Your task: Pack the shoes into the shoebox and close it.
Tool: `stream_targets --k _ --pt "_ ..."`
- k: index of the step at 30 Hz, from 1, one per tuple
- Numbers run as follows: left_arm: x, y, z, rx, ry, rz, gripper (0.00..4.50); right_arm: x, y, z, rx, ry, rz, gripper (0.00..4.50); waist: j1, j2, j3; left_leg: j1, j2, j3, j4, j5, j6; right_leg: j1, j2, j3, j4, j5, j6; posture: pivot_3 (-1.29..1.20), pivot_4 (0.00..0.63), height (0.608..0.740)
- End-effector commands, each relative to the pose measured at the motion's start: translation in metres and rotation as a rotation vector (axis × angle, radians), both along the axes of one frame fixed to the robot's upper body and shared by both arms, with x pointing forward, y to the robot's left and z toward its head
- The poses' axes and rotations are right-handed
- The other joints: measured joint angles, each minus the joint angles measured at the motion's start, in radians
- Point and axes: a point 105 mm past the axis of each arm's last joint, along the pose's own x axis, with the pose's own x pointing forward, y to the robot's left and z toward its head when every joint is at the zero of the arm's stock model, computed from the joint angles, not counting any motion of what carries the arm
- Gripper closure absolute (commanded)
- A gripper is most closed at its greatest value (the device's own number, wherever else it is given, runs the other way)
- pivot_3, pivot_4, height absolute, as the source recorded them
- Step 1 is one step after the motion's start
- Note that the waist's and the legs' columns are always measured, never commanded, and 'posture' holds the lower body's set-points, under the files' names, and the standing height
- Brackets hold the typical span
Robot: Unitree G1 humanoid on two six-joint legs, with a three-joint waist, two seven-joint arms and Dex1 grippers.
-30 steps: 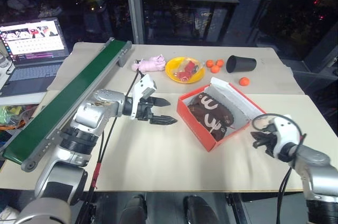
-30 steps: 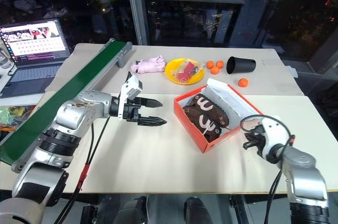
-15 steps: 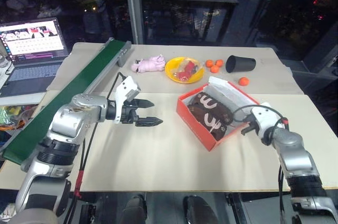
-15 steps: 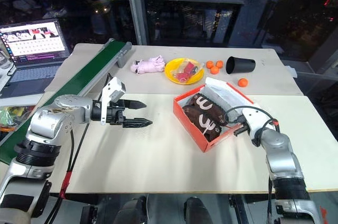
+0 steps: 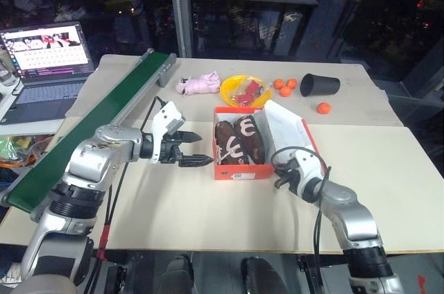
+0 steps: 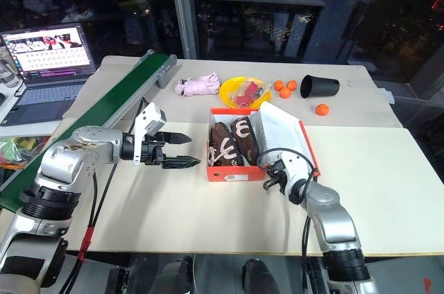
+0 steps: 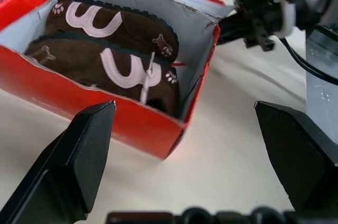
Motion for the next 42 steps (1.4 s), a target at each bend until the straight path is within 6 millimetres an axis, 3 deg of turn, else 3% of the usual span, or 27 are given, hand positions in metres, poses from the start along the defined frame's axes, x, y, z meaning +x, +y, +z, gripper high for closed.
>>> stream_targets --k 1,7,13,15,19,23,28,33,37,42 --pt "0.002 -0.007 0.011 -0.011 -0.051 -0.037 0.0 -0.012 -0.017 -0.014 0.036 0.023 -0.133 4.45 0.005 0.0 0.0 0.0 0.0 0.0 0.0 0.0 0.0 0.0 0.0 0.0 0.0 0.0 0.0 0.0 0.15 0.736" --pt "0.003 -0.011 0.012 -0.012 -0.056 -0.047 0.0 -0.011 -0.043 -0.045 0.162 0.04 -0.366 4.45 0.002 -0.001 -0.001 0.001 0.0 0.0 0.0 0.0 0.0 0.001 0.0 0.0 0.0 -0.004 -0.007 0.0 0.15 0.736" --pt "0.005 -0.008 0.014 -0.006 -0.063 -0.039 0.0 0.012 -0.067 -0.038 0.266 -0.064 -0.523 4.45 -0.002 -0.001 -0.001 0.002 0.0 0.0 0.001 0.0 0.0 0.003 -0.001 0.0 -0.001 -0.003 -0.006 0.0 0.15 0.736" --pt "0.004 -0.007 0.015 -0.005 -0.063 -0.036 0.0 0.019 -0.075 -0.029 0.267 -0.118 -0.557 4.45 0.0 -0.001 -0.001 0.002 0.0 0.0 0.001 0.0 0.0 0.003 -0.001 0.0 -0.001 -0.003 -0.006 0.0 0.15 0.736" --pt "0.003 -0.004 0.015 -0.003 -0.061 -0.025 0.0 0.028 -0.087 0.014 0.289 -0.32 -0.591 4.45 -0.007 0.0 0.0 0.0 0.0 0.0 -0.001 0.0 0.0 0.0 0.0 0.0 0.0 0.0 -0.002 0.0 0.15 0.736" --pt "0.003 0.0 0.012 0.009 -0.067 -0.012 0.0 0.026 -0.084 0.057 0.228 -0.502 -0.517 4.45 -0.012 0.0 0.0 0.0 0.0 0.0 -0.004 0.0 0.0 0.0 0.0 0.0 0.0 -0.001 -0.002 0.0 0.15 0.736" --pt "0.007 0.007 0.004 0.037 -0.074 0.024 0.0 0.028 -0.057 0.095 0.128 -0.603 -0.343 4.45 -0.013 0.0 0.0 0.001 0.0 0.0 -0.004 0.0 0.0 0.0 0.0 0.0 0.001 -0.001 -0.001 0.0 0.15 0.736" --pt "0.015 0.035 0.003 0.071 -0.09 0.144 0.0 0.033 -0.011 0.129 0.119 -0.645 -0.159 4.45 -0.017 0.0 0.0 0.002 0.0 0.0 -0.003 0.0 0.001 0.0 0.001 0.001 0.002 -0.002 -0.002 0.0 0.15 0.736" --pt "0.013 0.06 0.0 0.104 -0.095 0.221 0.0 0.035 0.033 0.138 0.153 -0.598 -0.004 4.45 -0.015 0.0 0.0 0.002 0.0 -0.001 -0.004 0.0 0.001 -0.001 0.001 0.0 0.003 -0.002 -0.003 0.0 0.15 0.736" --pt "0.006 0.064 -0.002 0.102 -0.098 0.247 0.0 0.035 0.071 0.121 0.148 -0.506 0.134 4.45 -0.001 0.0 0.0 0.0 0.0 -0.001 -0.004 0.0 0.001 -0.001 0.0 -0.001 0.003 -0.001 -0.008 0.0 0.15 0.736"
